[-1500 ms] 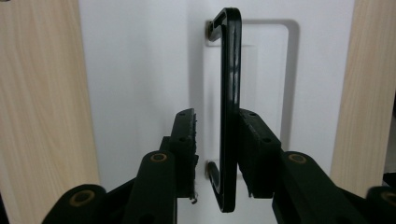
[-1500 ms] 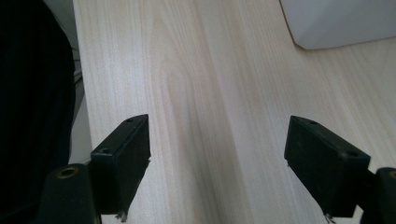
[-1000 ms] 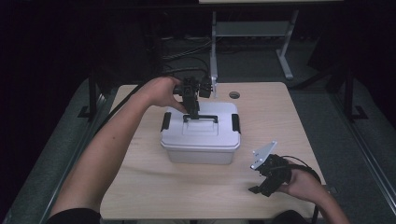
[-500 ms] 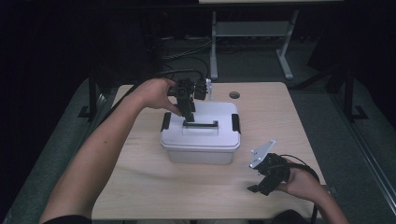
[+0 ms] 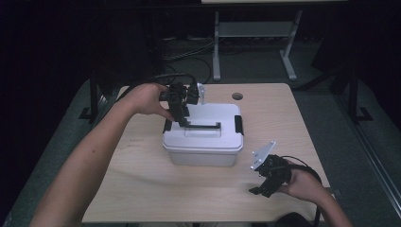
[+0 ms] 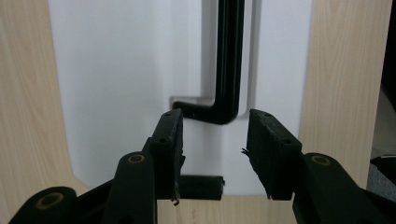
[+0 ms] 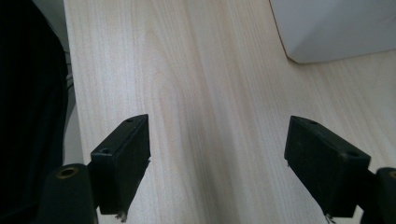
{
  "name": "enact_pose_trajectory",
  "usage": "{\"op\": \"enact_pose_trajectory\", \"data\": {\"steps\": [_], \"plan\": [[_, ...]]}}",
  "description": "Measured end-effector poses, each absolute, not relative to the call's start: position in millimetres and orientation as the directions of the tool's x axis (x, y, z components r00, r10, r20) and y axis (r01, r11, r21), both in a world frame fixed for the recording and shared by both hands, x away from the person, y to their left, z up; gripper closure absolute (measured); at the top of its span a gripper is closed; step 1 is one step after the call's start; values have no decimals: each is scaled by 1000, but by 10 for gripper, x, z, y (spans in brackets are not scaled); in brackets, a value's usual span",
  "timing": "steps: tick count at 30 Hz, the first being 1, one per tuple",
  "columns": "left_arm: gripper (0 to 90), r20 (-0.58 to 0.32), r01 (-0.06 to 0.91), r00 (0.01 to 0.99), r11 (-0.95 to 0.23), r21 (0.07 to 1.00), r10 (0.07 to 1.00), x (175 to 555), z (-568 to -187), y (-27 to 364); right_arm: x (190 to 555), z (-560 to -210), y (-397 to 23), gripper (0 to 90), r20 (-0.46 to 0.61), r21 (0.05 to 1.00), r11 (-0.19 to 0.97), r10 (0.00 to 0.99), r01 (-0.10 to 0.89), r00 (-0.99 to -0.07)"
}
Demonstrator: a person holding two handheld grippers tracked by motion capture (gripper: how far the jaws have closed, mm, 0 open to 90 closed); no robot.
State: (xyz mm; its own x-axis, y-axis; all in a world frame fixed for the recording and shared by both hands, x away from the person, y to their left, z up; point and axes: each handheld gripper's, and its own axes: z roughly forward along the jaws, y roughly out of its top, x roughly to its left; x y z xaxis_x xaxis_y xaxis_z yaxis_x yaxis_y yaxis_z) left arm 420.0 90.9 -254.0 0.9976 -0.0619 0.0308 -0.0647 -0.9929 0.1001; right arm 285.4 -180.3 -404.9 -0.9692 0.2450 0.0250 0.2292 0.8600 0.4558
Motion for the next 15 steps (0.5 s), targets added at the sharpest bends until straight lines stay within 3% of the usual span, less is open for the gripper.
{"op": "enact_pose_trajectory", "data": {"steps": [15], "plan": [[526, 40, -30, 999, -991, 128, -25, 4106, -2556, 1211, 2899, -4050, -1759, 221, 28, 448, 866, 234, 222, -972]]}}
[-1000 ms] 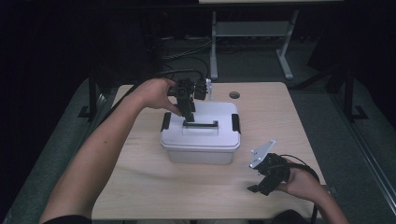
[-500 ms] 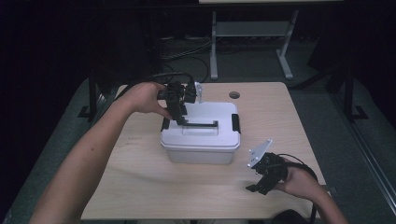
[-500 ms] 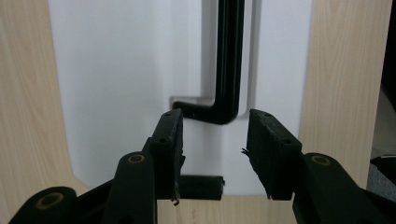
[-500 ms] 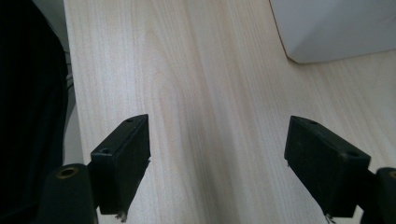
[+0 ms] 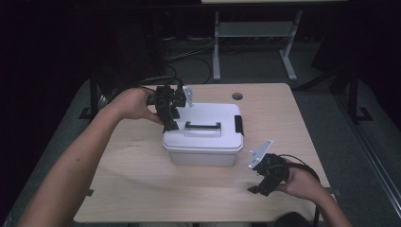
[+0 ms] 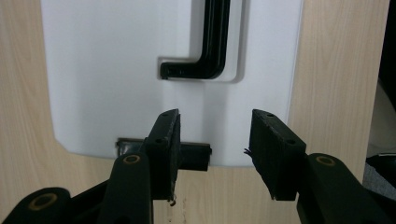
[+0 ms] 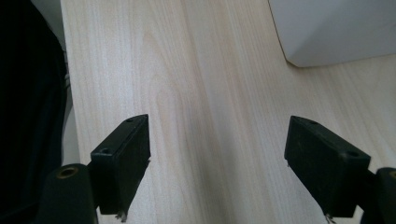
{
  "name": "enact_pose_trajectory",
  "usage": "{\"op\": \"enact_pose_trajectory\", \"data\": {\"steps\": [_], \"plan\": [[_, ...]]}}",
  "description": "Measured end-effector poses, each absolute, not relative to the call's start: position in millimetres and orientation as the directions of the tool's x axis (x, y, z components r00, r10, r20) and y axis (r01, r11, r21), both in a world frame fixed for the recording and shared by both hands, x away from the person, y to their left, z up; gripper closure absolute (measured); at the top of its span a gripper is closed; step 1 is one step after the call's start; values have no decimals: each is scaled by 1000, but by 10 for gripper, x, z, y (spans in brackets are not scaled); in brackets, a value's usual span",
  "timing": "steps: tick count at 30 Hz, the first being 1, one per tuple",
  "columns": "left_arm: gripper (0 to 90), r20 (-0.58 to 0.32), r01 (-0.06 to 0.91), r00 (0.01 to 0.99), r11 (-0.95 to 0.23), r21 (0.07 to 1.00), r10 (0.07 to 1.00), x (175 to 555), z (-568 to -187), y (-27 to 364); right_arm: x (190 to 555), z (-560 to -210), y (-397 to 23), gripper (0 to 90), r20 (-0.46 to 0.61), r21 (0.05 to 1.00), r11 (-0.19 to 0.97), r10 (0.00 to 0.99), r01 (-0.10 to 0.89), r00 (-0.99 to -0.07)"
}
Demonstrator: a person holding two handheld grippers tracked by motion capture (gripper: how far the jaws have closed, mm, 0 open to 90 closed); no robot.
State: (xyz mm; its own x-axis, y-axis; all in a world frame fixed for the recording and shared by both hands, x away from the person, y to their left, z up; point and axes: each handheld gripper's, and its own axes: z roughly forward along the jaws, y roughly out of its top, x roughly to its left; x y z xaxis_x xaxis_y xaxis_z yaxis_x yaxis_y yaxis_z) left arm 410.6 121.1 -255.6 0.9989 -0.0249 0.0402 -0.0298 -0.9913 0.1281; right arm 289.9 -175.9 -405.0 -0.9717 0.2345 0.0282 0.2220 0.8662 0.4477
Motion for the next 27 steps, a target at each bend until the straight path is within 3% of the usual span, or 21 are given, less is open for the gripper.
{"op": "enact_pose_trajectory", "data": {"steps": [27], "plan": [[513, 44, 7, 999, -989, 150, 13, 3925, -2547, 1602, 2931, -4025, -1731, 221, 32, 434, 872, 237, 228, -971]]}}
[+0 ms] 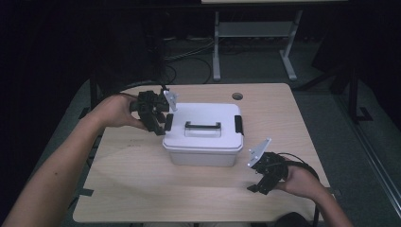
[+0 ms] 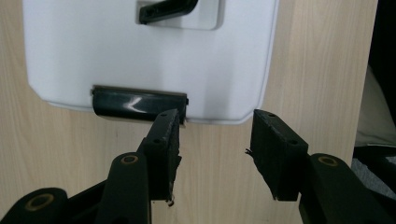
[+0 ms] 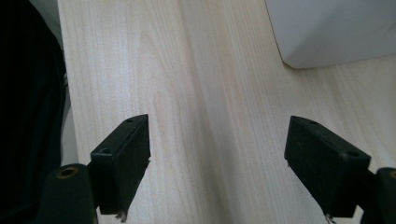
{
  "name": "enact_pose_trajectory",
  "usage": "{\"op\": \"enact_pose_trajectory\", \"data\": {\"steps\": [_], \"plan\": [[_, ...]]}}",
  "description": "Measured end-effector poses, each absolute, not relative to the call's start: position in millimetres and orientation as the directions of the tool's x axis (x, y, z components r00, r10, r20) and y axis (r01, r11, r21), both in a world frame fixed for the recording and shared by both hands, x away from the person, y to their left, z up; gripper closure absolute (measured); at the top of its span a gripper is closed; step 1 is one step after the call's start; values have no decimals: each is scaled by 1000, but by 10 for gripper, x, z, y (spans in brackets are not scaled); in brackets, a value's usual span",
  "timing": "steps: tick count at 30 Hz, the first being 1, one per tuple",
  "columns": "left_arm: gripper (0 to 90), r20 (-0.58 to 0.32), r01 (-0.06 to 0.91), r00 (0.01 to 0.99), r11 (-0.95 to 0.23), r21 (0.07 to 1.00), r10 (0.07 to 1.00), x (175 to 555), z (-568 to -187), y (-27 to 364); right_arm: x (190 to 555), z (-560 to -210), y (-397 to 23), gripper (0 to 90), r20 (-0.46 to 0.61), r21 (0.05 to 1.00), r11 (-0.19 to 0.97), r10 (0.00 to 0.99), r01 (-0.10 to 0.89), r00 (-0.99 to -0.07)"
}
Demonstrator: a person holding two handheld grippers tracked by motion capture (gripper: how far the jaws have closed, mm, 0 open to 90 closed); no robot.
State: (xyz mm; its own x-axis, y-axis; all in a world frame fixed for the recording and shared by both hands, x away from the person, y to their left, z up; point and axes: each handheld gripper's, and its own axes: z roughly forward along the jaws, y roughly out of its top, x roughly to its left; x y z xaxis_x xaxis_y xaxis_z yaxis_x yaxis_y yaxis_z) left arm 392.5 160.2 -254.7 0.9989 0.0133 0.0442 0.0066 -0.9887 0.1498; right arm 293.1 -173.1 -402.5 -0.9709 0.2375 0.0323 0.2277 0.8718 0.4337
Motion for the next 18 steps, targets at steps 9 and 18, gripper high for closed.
{"op": "enact_pose_trajectory", "data": {"steps": [9, 18], "plan": [[508, 39, 22, 999, -988, 154, 29, 3867, -2570, 1728, 2920, -4018, -1733, 221, 33, 436, 870, 238, 229, -971], [502, 37, 34, 998, -986, 160, 41, 3827, -2596, 1845, 2922, -4022, -1725, 220, 31, 435, 871, 241, 230, -970]]}}
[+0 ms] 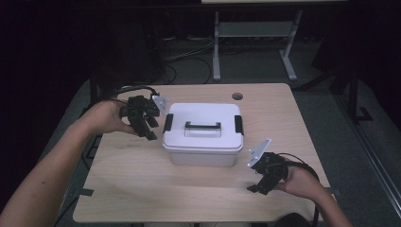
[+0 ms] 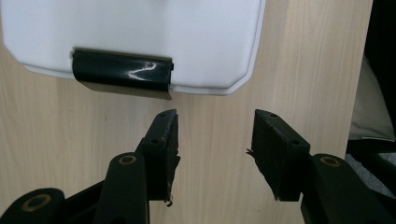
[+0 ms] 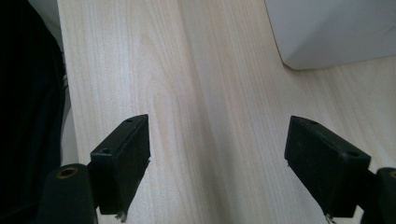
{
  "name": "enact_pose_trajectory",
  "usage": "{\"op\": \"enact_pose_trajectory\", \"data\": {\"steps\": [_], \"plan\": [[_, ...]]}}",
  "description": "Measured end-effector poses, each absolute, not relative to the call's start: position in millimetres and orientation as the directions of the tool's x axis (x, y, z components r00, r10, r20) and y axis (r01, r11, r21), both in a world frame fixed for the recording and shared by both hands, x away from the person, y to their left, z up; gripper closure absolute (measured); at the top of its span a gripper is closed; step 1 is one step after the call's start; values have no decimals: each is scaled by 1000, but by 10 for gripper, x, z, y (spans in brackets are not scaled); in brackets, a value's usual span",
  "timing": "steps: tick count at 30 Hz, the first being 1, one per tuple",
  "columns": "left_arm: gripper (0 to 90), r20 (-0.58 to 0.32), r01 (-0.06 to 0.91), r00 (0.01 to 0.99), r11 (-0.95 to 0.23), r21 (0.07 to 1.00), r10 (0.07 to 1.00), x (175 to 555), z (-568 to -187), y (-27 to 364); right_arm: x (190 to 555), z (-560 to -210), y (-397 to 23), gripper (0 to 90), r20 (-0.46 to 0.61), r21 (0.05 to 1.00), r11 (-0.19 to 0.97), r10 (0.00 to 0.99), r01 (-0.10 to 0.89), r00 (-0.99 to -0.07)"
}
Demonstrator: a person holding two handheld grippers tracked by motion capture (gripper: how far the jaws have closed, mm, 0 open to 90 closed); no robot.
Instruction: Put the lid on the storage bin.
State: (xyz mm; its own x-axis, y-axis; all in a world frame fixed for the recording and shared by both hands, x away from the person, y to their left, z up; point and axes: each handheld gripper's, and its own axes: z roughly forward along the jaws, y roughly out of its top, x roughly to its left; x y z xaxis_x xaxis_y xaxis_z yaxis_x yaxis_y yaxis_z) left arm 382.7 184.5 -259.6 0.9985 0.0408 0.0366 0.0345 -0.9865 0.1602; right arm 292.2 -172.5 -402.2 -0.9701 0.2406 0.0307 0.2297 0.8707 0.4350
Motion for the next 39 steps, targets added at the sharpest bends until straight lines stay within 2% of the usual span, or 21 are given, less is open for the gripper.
{"op": "enact_pose_trajectory", "data": {"steps": [39], "plan": [[472, 24, 80, 996, -983, 167, 85, 3695, -2845, 2229, 2951, -4051, -1681, 220, 38, 417, 877, 246, 239, -969]]}}
